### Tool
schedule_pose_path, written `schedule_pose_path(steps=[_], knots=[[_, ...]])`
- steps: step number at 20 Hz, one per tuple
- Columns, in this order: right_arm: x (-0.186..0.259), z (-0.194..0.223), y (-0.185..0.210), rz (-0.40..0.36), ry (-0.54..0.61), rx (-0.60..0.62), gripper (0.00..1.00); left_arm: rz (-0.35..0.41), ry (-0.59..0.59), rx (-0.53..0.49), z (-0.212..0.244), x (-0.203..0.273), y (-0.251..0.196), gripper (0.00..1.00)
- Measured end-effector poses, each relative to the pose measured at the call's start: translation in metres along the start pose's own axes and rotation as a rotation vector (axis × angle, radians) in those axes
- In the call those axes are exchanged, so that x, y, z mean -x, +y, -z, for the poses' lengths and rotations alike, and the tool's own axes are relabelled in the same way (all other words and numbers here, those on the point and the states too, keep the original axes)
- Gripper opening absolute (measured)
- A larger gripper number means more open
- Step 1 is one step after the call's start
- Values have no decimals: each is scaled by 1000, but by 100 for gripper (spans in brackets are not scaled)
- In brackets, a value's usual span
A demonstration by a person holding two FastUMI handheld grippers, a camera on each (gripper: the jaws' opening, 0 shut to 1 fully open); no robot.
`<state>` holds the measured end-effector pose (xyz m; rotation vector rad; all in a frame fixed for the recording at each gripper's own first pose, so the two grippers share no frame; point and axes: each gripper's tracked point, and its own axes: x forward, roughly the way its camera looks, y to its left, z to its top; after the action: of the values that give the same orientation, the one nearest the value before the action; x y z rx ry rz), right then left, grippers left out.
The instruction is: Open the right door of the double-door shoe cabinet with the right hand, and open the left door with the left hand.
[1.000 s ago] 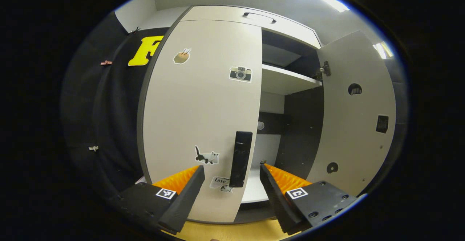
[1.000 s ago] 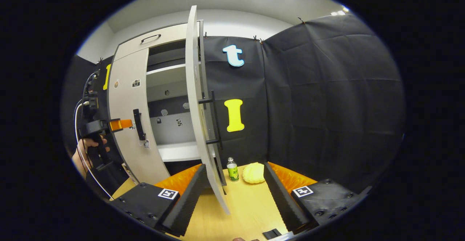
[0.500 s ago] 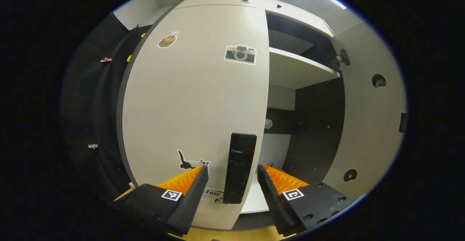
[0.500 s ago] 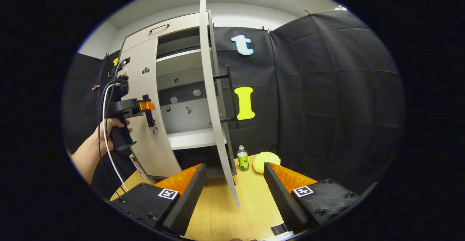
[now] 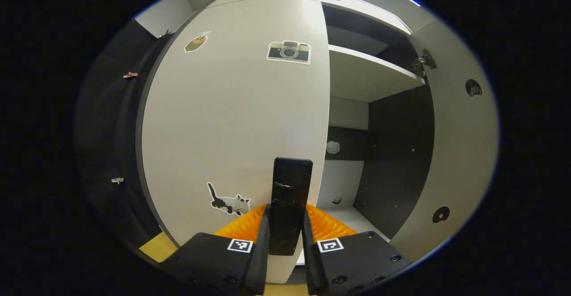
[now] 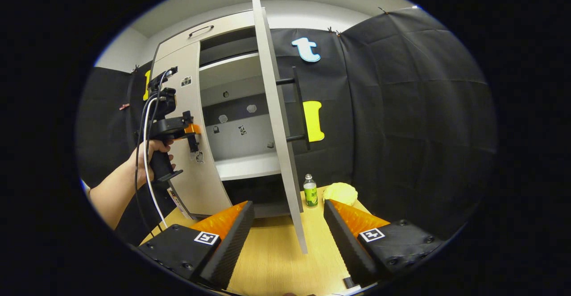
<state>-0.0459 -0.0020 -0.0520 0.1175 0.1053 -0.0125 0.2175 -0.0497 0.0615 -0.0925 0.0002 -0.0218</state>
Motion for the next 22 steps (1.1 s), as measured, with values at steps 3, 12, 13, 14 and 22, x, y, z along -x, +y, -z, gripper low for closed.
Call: schedule_pose_path(steps=[3, 12, 13, 14, 22], knots=[[-6, 7, 8, -15, 19, -2, 98, 1, -27, -38, -1, 1, -1, 34], [-6, 7, 28, -62, 23, 4, 98, 64, -22, -80, 1, 4, -1, 8], [-5, 7, 30, -66, 23, 4, 98, 72, -20, -76, 1, 7, -1, 8], [-3, 6, 32, -70, 21, 7, 98, 84, -20, -69, 0, 10, 0, 8], [2, 11, 59, -119, 47, 31, 98, 111, -29, -19, -5, 40, 14, 8]])
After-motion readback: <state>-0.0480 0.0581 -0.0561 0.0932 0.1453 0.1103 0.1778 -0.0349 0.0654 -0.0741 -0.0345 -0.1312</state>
